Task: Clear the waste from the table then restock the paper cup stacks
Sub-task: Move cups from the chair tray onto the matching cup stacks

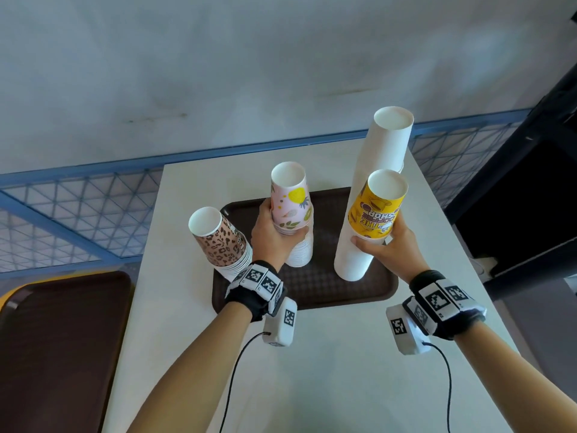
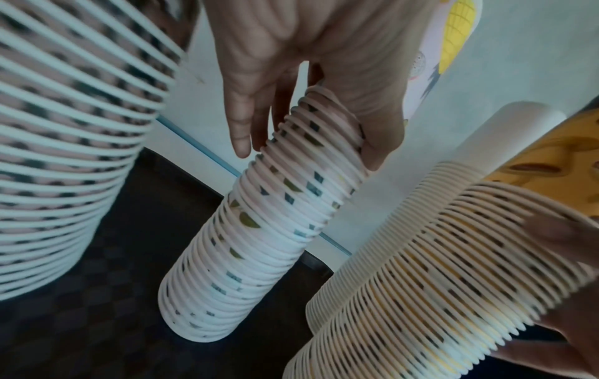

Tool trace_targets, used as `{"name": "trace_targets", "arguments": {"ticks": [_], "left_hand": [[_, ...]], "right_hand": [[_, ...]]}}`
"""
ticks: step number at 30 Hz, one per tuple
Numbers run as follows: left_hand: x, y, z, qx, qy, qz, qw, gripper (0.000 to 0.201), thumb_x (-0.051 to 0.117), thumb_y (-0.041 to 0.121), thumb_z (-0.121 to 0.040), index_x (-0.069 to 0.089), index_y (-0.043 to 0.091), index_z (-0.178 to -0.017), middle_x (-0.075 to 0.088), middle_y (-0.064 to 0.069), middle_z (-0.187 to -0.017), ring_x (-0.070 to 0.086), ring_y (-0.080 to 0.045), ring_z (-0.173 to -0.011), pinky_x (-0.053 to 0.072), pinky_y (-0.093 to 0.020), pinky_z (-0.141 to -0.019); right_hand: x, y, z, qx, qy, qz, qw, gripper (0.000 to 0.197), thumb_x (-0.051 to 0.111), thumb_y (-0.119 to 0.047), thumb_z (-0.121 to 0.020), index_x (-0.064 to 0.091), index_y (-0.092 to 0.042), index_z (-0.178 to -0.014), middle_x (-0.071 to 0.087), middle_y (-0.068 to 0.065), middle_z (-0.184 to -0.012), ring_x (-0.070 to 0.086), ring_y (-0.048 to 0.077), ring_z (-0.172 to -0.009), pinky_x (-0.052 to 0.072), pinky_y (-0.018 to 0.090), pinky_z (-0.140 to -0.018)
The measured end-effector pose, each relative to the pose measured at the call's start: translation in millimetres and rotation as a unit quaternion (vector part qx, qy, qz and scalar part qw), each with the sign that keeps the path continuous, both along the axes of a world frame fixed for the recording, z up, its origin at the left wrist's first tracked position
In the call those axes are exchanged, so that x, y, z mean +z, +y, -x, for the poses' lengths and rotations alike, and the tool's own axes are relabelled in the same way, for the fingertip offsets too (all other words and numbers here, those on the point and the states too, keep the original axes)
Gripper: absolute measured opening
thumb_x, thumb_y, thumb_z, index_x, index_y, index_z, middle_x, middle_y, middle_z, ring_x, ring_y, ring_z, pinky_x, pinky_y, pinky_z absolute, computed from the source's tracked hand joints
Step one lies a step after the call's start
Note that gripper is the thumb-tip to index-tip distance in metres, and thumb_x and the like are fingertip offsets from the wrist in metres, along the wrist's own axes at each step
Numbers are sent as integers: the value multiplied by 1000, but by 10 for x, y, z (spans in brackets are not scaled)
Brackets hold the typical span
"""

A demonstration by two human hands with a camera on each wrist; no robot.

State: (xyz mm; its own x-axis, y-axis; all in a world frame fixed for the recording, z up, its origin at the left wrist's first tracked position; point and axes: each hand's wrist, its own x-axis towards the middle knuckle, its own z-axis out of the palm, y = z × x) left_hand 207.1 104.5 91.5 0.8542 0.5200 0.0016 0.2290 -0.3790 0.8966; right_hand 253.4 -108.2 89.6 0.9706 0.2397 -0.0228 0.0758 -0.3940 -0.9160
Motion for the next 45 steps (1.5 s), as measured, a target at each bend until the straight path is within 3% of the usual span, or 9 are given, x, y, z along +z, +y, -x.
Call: {"name": "trace_targets", "arguments": {"ticks": [4, 13, 16, 18, 23, 26, 28, 36, 45], "left_hand": [[-2, 31, 278, 1, -9, -2, 1000, 77, 85, 17, -57, 44, 14, -123, 63, -3, -118, 57, -9, -96, 41, -14, -82], [8, 135, 671, -49, -12, -36, 998, 79, 78, 15, -66, 37, 10, -133, 53, -4, -132, 52, -18, -119, 41, -33, -102], [8, 233, 928, 25, -50, -67, 996, 44, 73, 8, -72, 54, 9, -111, 61, 1, -103, 62, -20, -92, 52, -39, -86], [1, 336, 1065, 78, -68, -67, 992, 39, 73, 5, -71, 53, 10, -105, 60, -1, -97, 60, -19, -80, 54, -46, -78], [9, 606, 1089, 116, -18, -46, 992, 77, 78, 9, -67, 35, 7, -130, 43, -14, -127, 49, -17, -101, 45, -28, -91], [3, 744, 963, 86, -1, -13, 996, 94, 81, 14, -64, 23, 14, -138, 39, -11, -136, 44, -20, -120, 41, -32, -102], [-22, 803, 864, 76, 3, 16, 997, 99, 84, 17, -60, 23, 20, -138, 44, -4, -134, 47, -16, -118, 42, -35, -102], [-90, 862, 676, 114, 30, 1, 993, 83, 85, 25, -58, 37, 14, -125, 57, -10, -125, 55, -29, -116, 45, -47, -100], [-59, 948, 756, 62, 32, -13, 997, 92, 84, 22, -59, 30, 13, -133, 52, -10, -132, 50, -28, -122, 42, -39, -103]], "right_hand": [[31, 29, 31, -8, 5, -4, 1000, 69, 79, -14, -69, 44, -13, -128, 59, -5, -111, 56, 14, -100, 43, 26, -85], [41, 133, 77, -29, 9, 9, 1000, 71, 79, -21, -70, 41, -15, -131, 61, 6, -125, 56, 17, -101, 44, 29, -87], [36, 191, 93, -31, 10, 6, 999, 73, 79, -22, -70, 40, -15, -132, 61, 7, -126, 59, 24, -109, 46, 31, -91], [48, 239, 106, -34, 6, 4, 999, 74, 79, -20, -70, 40, -14, -132, 60, 8, -126, 58, 22, -107, 44, 30, -90], [69, 375, 117, -30, 8, 1, 1000, 74, 79, -20, -69, 40, -15, -132, 61, 7, -125, 58, 25, -110, 44, 31, -91], [75, 446, 122, -27, 14, 1, 1000, 73, 79, -20, -69, 40, -15, -131, 61, 6, -125, 57, 18, -103, 43, 29, -90], [91, 491, 131, -24, 16, -5, 1000, 73, 79, -19, -70, 40, -14, -131, 61, 6, -125, 55, 15, -100, 43, 29, -89], [142, 612, 195, -24, 16, -10, 1000, 66, 79, -16, -70, 43, -13, -126, 62, 7, -122, 54, 14, -97, 40, 26, -87], [168, 650, 227, -21, 19, -16, 999, 65, 79, -14, -71, 43, -12, -125, 61, 9, -123, 56, 18, -100, 41, 26, -88]]}}
